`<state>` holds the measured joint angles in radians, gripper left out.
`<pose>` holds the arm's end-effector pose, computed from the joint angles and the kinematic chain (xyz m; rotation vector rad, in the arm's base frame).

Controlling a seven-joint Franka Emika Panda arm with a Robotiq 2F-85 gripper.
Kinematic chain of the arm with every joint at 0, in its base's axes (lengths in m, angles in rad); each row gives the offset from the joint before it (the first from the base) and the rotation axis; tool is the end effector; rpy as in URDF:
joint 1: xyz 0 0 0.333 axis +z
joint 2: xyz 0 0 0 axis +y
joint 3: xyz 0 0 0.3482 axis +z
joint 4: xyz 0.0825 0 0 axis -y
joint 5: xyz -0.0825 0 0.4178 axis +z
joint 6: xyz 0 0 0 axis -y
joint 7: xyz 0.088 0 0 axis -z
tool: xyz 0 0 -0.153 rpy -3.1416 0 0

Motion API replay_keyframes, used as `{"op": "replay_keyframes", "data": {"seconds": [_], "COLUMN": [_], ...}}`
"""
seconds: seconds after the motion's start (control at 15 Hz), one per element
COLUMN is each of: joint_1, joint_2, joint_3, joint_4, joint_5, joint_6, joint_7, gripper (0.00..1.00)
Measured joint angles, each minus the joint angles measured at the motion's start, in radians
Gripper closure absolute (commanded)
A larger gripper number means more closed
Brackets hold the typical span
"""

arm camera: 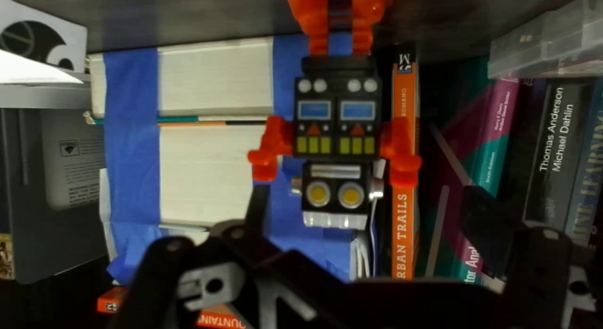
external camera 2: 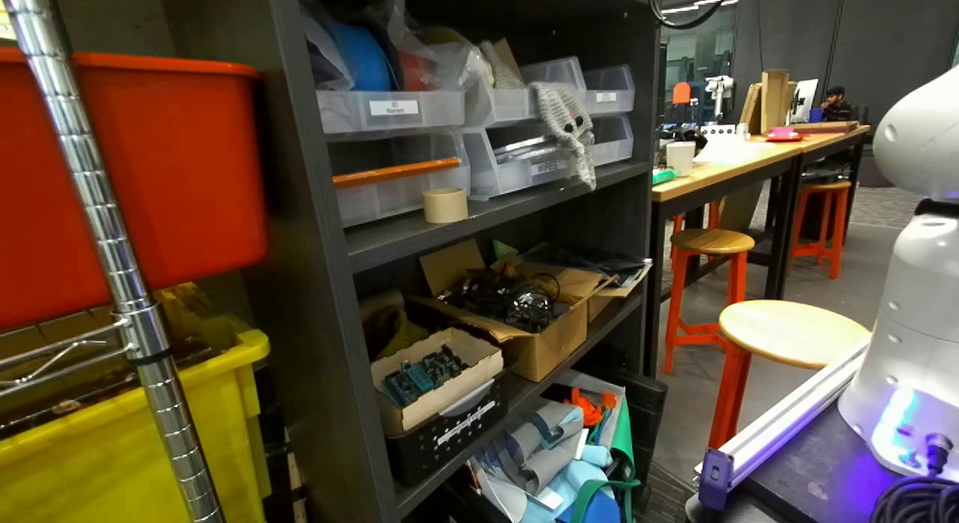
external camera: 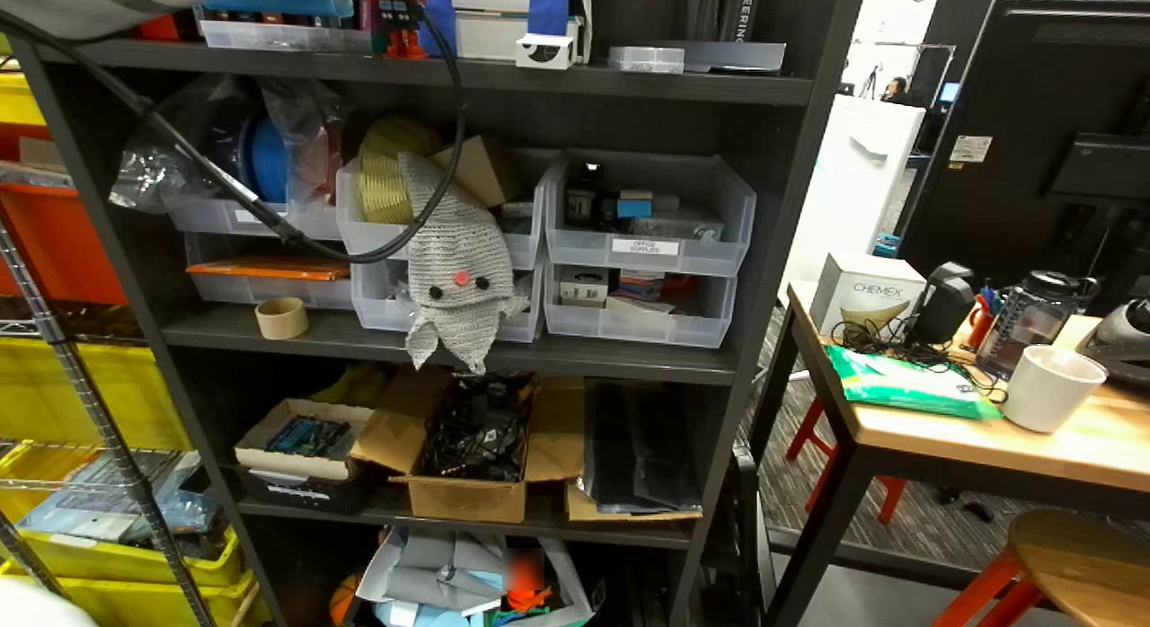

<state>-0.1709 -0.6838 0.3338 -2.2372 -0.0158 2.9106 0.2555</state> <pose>0.4306 0.1346 0.7764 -2.4369 -0.0152 -1.9213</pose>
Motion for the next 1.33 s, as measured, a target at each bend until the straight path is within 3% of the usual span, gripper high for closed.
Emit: {"op": "replay_keyframes", "data": {"seconds": [0.47, 0.53, 0.6, 1.07, 1.33], "joint_1": [0.019, 0.021, 0.023, 0.031, 0.033], "joint_2": [0.002, 0.002, 0.003, 0.013, 0.013], "joint_3": [-0.022, -0.024, -0.026, -0.029, -0.03], "joint_4": [0.0, 0.0, 0.0, 0.003, 0.004], "joint_5": [0.0, 0.0, 0.0, 0.0, 0.0], "joint_6": [-0.008, -0.009, -0.01, -0.016, -0.019], "joint_7": [-0.012, -0.013, -0.014, -0.025, -0.029], "gripper": [0.0, 0.06, 0.26, 0.79, 0.82]}}
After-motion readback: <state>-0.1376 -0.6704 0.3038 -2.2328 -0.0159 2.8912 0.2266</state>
